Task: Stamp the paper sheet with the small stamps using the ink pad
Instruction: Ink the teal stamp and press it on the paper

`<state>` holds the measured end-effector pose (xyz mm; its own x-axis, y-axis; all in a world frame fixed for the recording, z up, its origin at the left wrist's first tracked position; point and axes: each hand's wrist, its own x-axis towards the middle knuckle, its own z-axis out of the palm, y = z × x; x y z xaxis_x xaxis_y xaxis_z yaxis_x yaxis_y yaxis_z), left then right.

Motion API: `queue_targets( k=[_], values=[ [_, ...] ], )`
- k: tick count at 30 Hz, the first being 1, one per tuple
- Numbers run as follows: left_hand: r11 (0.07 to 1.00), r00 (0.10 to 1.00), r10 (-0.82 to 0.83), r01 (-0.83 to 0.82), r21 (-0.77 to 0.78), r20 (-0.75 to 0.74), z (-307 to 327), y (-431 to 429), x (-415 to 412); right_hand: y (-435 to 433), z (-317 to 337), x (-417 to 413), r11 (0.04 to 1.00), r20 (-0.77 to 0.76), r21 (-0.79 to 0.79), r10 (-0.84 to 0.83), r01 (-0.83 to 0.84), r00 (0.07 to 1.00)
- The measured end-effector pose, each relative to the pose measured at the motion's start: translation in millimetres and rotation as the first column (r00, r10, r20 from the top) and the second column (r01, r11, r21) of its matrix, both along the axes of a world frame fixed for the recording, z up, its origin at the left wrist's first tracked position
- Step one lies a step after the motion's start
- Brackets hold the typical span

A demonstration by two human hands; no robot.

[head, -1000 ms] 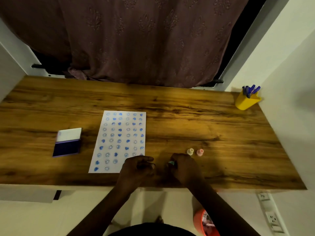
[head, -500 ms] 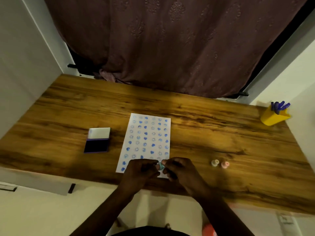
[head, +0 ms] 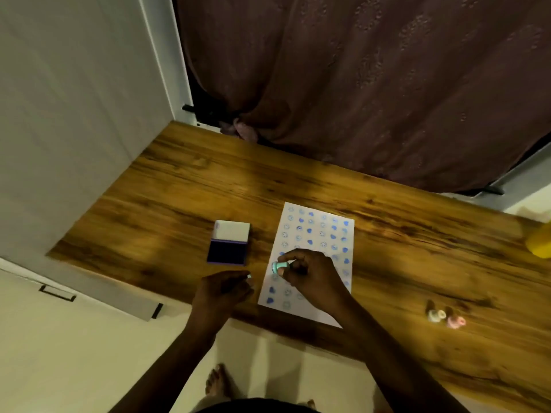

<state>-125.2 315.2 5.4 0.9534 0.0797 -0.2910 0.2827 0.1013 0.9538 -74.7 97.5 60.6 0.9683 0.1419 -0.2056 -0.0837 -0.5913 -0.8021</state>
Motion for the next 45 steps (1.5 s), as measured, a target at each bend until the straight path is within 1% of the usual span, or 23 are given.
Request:
queue_targets(
  k=[2,5,8,10,14,17,20,23,25,28,32,36,39,42,43,45],
  values=[
    [0.999,0.999,0.034,-0.034,0.042,0.003,-1.6,20.3,0.6,21.7,-3.0,12.5,0.992,0.045,-0.113,0.06,-0.055,0.997],
    [0.994,0.998,0.064,-0.065,0.091,0.017,-2.8,47.1,2.3,55.0,-11.5,31.7,0.96,0.079,-0.236,0.175,-0.152,0.981],
    [0.988,0.995,0.1,-0.099,0.115,-0.005,-6.8,68.2,3.3,80.5,-21.3,46.6,0.902,0.039,-0.351,0.283,-0.252,0.958],
    [0.983,0.995,0.104,-0.102,0.151,-0.006,-11.3,80.7,4.1,92.5,-27.8,53.8,0.865,0.009,-0.419,0.308,-0.276,0.951],
    [0.982,0.994,0.106,-0.101,0.16,-0.021,-17.7,98.7,8.4,107.2,-37.8,59.6,0.803,-0.007,-0.512,0.35,-0.304,0.937],
    [0.987,0.993,0.111,-0.107,0.124,-0.032,-21.7,105.6,11.8,113.2,-42.6,60.9,0.76,-0.027,-0.57,0.363,-0.312,0.931],
    [0.989,0.992,0.113,-0.108,0.102,-0.048,-24.1,109.3,13.8,121.0,-47.0,62.8,0.743,-0.051,-0.591,0.354,-0.314,0.934],
    [0.992,0.992,0.113,-0.109,0.069,-0.054,-25.8,110.9,15.8,126.5,-50.0,62.8,0.688,-0.077,-0.65,0.363,-0.323,0.928],
    [0.992,0.991,0.113,-0.109,0.062,-0.069,-25.5,111.6,17.6,127.6,-52.5,62.8,0.667,-0.093,-0.669,0.364,-0.329,0.927],
    [0.992,0.989,0.12,-0.116,0.054,-0.08,-24.9,111.1,20.1,126.3,-51.2,63.4,0.663,-0.103,-0.668,0.368,-0.338,0.924],
    [0.992,0.991,0.11,-0.105,0.069,-0.082,-20.6,109.6,19.4,125.3,-40.6,74.0,0.723,-0.135,-0.596,0.338,-0.349,0.931],
    [0.991,0.991,0.113,-0.107,0.081,-0.069,-17.5,111.6,16.2,120.9,-27.0,89.5,0.764,-0.17,-0.526,0.337,-0.374,0.926],
    [0.989,0.991,0.118,-0.111,0.093,-0.066,-18.8,114.5,14.0,124.3,-22.2,90.5,0.81,-0.109,-0.487,0.316,-0.327,0.943],
    [0.989,0.993,0.111,-0.106,0.1,-0.046,-19.8,117.2,12.3,137.2,-23.8,85.8,0.824,-0.039,-0.48,0.323,-0.301,0.946],
    [0.99,0.994,0.106,-0.102,0.097,-0.036,-19.8,117.9,12.0,142.3,-25.4,84.0,0.819,-0.02,-0.488,0.334,-0.301,0.942],
    [0.99,0.994,0.105,-0.102,0.099,-0.027,-19.5,119.0,12.0,150.7,-30.2,81.9,0.779,0.021,-0.546,0.381,-0.308,0.924]
  ],
)
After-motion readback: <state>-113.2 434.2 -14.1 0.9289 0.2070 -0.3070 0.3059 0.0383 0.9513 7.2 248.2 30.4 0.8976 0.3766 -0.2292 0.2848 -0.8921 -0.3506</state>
